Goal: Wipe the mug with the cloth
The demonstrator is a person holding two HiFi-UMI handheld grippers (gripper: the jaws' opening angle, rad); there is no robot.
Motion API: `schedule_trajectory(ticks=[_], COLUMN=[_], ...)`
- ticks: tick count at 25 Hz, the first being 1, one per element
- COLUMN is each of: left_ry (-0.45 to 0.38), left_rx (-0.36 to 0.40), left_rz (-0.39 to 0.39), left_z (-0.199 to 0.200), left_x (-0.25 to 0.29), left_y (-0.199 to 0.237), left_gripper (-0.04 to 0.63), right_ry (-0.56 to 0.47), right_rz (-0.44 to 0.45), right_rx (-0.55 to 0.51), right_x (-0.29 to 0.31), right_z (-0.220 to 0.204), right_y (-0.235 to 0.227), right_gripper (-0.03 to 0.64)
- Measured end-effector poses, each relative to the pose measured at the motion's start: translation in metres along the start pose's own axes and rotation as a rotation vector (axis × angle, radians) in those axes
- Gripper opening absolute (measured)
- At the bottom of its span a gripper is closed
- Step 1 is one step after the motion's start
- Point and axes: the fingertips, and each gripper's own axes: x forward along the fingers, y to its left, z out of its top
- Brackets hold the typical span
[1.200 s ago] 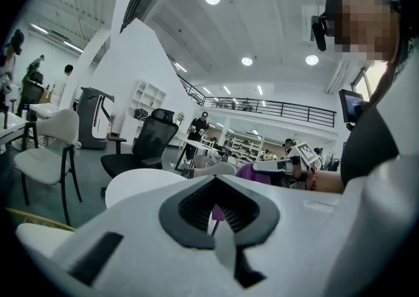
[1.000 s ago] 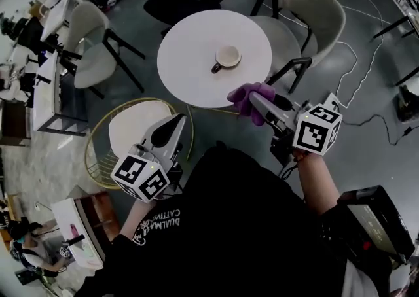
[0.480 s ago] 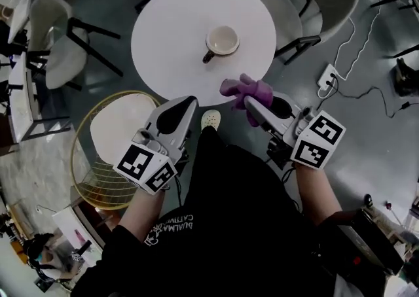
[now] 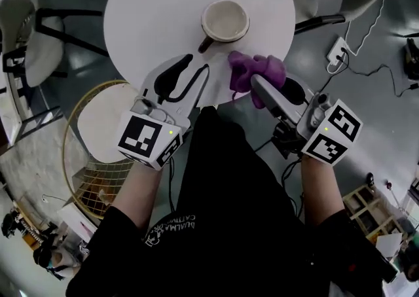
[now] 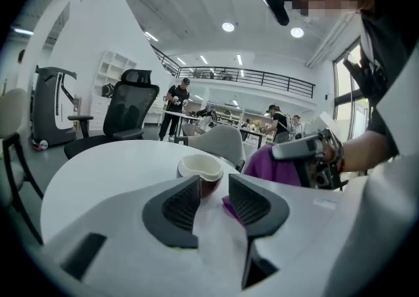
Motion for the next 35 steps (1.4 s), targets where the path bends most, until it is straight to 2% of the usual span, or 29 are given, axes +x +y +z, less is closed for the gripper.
schedule_trajectory(ticks=[3,6,11,14,16,18,20,25,30,35], left_ry=[0.01,-0.005,0.119,0.133,0.127,0.123,0.124,0.148,0.213,0.316], left_rx=[0.062,0.12,0.243,0.203,0.177,0.18,0.18,0.172,0.13,0.156], left_rz=[-0.005,-0.008,-0.011,-0.013,-0.025,-0.044,-0.055,-0.07,-0.1,-0.157], left_z=[-0.013,-0.016,-0.034,-0.037,-0.035,-0.035,-0.037,-0.034,-0.038,-0.046], left_x=[0.026,0.039,0.054,0.062,0.067,0.072,0.075,0.075,0.069,0.069], left_y=[0.017,0.022,0.027,0.03,0.031,0.031,0.03,0.019,0.03,0.027], left_gripper=[0.15,0.15,0.13,0.13,0.126,0.095,0.064,0.064,0.063,0.063], right_ry=[-0.023,-0.009,0.059,0.119,0.149,0.171,0.18,0.177,0.183,0.211], right_rz=[0.032,0.065,0.119,0.136,0.11,0.077,0.058,0.029,-0.061,-0.097], right_rx=[0.0,-0.051,-0.126,-0.135,-0.161,-0.173,-0.161,-0.089,-0.074,-0.023], right_x=[0.015,0.022,0.037,0.052,0.063,0.07,0.074,0.072,0.089,0.088], right_z=[0.0,-0.005,-0.014,-0.021,-0.023,-0.025,-0.028,-0.031,-0.033,-0.039], right_y=[-0.018,-0.02,-0.012,-0.013,-0.02,-0.029,-0.035,-0.038,-0.046,-0.052], right_gripper=[0.032,0.032,0.032,0.032,0.032,0.032,0.032,0.032,0.032,0.031])
